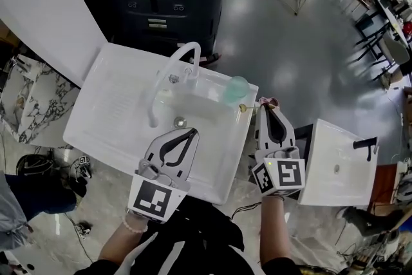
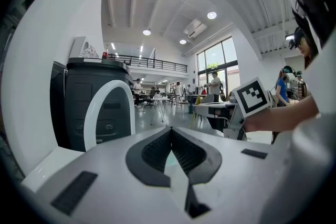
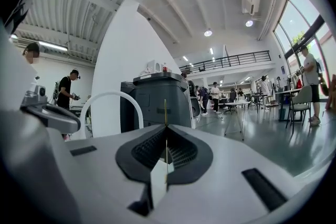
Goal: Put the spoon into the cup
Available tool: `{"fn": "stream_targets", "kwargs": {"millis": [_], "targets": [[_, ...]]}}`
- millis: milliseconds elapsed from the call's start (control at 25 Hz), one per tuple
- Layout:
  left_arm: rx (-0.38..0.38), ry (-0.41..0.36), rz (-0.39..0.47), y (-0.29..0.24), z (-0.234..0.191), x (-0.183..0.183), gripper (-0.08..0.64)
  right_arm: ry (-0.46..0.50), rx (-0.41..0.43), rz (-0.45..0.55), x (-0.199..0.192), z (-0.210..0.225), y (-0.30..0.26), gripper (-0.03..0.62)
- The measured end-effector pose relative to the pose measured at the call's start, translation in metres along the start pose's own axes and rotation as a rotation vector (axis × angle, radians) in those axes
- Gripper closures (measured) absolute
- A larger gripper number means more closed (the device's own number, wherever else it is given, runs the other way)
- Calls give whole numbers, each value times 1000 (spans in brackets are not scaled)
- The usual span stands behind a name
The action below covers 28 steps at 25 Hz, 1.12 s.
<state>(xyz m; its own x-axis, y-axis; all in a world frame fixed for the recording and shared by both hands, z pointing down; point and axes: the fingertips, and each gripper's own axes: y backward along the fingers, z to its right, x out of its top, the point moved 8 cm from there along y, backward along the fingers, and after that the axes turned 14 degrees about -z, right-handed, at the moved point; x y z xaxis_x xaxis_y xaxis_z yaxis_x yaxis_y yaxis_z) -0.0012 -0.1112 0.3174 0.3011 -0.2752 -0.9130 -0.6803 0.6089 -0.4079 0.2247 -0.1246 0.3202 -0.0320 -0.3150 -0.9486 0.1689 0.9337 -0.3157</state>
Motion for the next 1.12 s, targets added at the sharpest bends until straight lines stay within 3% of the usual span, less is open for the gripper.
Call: {"fn": "stream_targets", "kwargs": {"millis": [640, 1120], "targets": [[35, 9, 8, 0, -8, -4, 561, 41, -3, -45, -3, 28, -65, 584], [62, 39, -26, -2, -11, -14, 561, 28, 39, -153, -29, 40, -114, 584]]}}
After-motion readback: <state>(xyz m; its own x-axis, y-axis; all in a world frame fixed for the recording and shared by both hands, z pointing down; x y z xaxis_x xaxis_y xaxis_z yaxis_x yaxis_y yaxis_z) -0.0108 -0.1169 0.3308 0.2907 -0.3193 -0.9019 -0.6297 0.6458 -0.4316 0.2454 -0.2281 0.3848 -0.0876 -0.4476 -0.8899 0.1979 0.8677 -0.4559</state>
